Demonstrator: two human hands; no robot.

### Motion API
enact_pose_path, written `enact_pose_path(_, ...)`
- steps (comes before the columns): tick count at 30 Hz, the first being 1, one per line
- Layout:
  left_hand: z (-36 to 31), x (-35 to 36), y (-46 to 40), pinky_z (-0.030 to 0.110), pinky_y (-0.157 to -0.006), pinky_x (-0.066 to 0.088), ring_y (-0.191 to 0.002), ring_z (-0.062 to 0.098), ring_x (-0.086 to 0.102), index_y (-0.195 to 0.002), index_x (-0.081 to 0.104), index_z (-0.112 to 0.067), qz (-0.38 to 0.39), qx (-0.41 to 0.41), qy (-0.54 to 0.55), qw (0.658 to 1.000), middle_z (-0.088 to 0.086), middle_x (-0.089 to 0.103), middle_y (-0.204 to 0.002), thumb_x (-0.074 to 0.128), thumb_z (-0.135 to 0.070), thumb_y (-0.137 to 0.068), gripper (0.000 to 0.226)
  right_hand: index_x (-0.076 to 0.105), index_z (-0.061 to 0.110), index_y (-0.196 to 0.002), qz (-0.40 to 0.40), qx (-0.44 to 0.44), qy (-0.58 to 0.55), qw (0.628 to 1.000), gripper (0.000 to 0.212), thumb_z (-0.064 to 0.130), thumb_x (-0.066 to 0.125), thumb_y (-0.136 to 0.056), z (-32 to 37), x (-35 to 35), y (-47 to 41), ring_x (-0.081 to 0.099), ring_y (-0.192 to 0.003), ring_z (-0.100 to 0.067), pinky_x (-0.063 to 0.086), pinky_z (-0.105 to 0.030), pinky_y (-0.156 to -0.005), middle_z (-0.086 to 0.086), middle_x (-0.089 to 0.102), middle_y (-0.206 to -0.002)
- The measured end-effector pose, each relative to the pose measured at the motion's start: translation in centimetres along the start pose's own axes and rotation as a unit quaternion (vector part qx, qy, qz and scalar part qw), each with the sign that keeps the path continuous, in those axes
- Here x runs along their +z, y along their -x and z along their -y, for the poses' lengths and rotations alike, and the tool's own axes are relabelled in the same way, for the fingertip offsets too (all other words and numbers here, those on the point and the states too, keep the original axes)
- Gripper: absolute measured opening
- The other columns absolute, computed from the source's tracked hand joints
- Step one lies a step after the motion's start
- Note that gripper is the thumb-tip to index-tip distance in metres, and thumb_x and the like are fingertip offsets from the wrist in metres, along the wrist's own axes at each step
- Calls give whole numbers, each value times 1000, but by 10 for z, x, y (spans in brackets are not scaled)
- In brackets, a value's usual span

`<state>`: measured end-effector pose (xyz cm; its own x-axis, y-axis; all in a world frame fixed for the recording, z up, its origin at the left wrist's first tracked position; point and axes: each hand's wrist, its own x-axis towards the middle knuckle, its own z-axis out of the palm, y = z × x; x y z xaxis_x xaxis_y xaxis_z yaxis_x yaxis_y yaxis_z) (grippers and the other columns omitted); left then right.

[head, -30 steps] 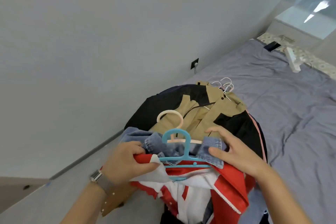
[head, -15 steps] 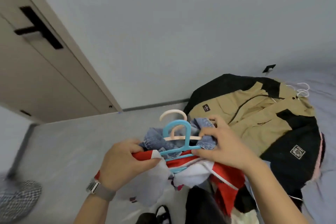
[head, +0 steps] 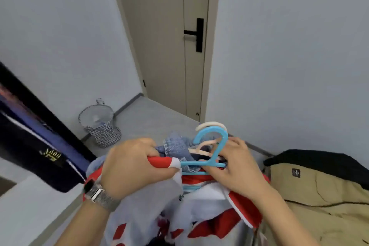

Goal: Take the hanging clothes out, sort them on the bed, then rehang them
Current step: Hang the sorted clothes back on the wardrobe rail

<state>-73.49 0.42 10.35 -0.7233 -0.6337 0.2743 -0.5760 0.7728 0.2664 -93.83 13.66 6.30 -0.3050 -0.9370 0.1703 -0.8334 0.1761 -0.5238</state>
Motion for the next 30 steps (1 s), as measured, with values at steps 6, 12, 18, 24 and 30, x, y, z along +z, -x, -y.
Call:
enact_pose_path(6,61,-49,99,32,-48,43,-54,6,51,-52,57,-21,-15,-138,22,990,-7,53,-58,58,-73,-54,52,70,27,-84,240,-89,-121,959,30,53,67,-68,101,30,-25,60,-72,-4,52,-37,-72,3,70,-83)
enact_pose_path(12,117,-98,182,28,-52,46,-60,6,55,-55,63,-21,-77,-219,16,973,-10,59,-64,57,-72,-58,51,51,71,-73,173,-168,-106,965,30,46,66,-64,204,84,-32,63,-78,5,49,-19,-71,28,69,-84)
enact_pose_path(18,194,-144,279,25,-68,54,-78,4,62,-79,61,-31,-86,-286,114,948,-15,64,-82,67,-62,-67,33,55,58,-59,225,-192,-131,946,36,30,74,-70,314,163,-32,47,-53,-3,42,-20,-58,18,56,-55)
enact_pose_path(24,280,-200,337,7,-86,40,-103,-8,50,-102,51,-50,-50,-250,150,955,-36,55,-100,45,-49,-92,11,53,59,-54,267,-224,-164,923,40,29,76,-70,427,248,-20,47,-50,1,39,-21,-60,23,52,-49)
enact_pose_path(30,341,-210,366,24,-57,31,-72,9,39,-69,39,-31,31,-192,-42,980,-10,43,-63,42,-49,-90,28,57,38,-51,359,-210,-230,880,39,15,75,-76,487,287,-14,36,-50,-1,34,-23,-59,12,42,-47)
